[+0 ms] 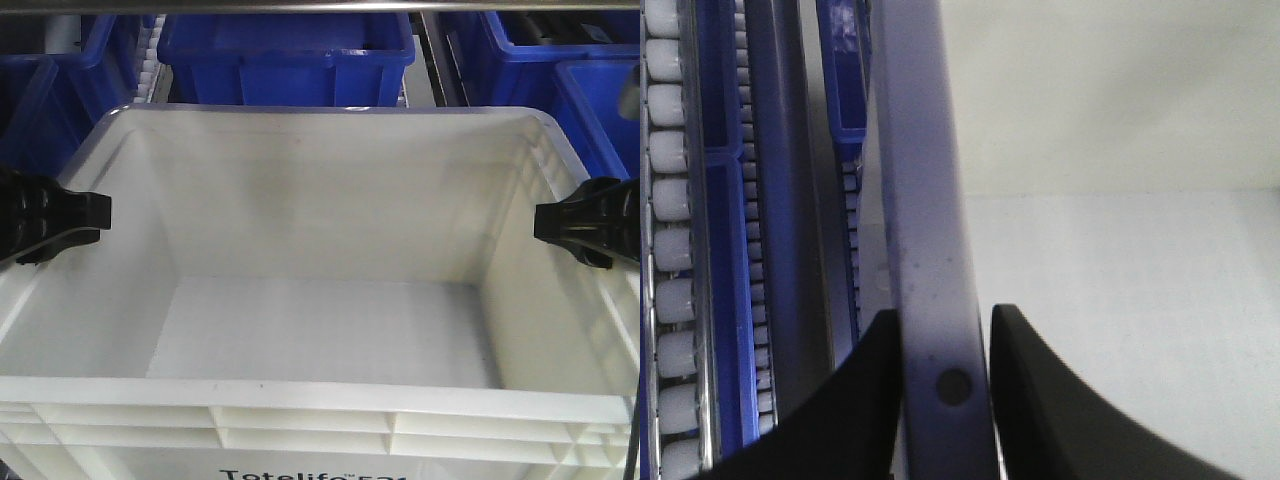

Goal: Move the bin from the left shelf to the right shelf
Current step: 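Push the held crate forward onto the roller lane, then lower the crate onto the rollers and open both grippers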

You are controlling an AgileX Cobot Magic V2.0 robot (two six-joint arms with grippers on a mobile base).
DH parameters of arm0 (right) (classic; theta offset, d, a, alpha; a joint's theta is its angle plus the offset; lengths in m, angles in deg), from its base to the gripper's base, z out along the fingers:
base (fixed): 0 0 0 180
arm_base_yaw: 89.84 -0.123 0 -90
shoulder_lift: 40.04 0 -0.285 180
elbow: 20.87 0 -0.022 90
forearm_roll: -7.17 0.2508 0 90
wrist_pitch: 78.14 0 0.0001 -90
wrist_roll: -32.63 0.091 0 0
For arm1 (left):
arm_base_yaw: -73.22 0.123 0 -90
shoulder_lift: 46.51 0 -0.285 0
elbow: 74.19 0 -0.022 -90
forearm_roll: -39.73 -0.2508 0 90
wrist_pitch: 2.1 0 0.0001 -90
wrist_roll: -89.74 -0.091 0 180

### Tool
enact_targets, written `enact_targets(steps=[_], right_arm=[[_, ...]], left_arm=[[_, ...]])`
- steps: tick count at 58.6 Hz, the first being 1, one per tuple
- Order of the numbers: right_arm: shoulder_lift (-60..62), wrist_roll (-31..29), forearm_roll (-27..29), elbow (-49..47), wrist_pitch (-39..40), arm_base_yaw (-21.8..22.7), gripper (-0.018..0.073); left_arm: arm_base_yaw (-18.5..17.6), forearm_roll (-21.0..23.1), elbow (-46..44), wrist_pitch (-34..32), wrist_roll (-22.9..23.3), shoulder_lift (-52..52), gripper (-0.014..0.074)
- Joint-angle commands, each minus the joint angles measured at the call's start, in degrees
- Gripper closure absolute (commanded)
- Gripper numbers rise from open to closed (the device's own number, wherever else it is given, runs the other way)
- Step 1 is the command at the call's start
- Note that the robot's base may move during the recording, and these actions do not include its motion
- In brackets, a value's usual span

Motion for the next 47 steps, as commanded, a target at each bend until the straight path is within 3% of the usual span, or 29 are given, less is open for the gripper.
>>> enact_targets(steps=[1, 20, 31, 47], right_arm=[[0.11, 0.37, -6.74, -1.77, 8.63, 0.9, 0.0538], [-6.91, 3.33, -9.79, -1.77, 16.69, 0.9, 0.0529], [-10.77, 3.33, -11.74, -1.77, 20.08, 0.9, 0.0527], [-14.94, 3.33, -15.85, -1.77, 21.23, 0.9, 0.0525]], left_arm=[[-0.17, -2.73, -2.3, -7.51, -1.72, -1.19, 0.0603], [-0.17, -8.41, -2.3, -13.71, -1.37, 3.59, 0.0603], [-0.17, -8.47, -2.3, -18.44, -1.37, 6.68, 0.0603], [-0.17, -8.19, -2.3, -19.49, -1.37, 12.05, 0.0598]])
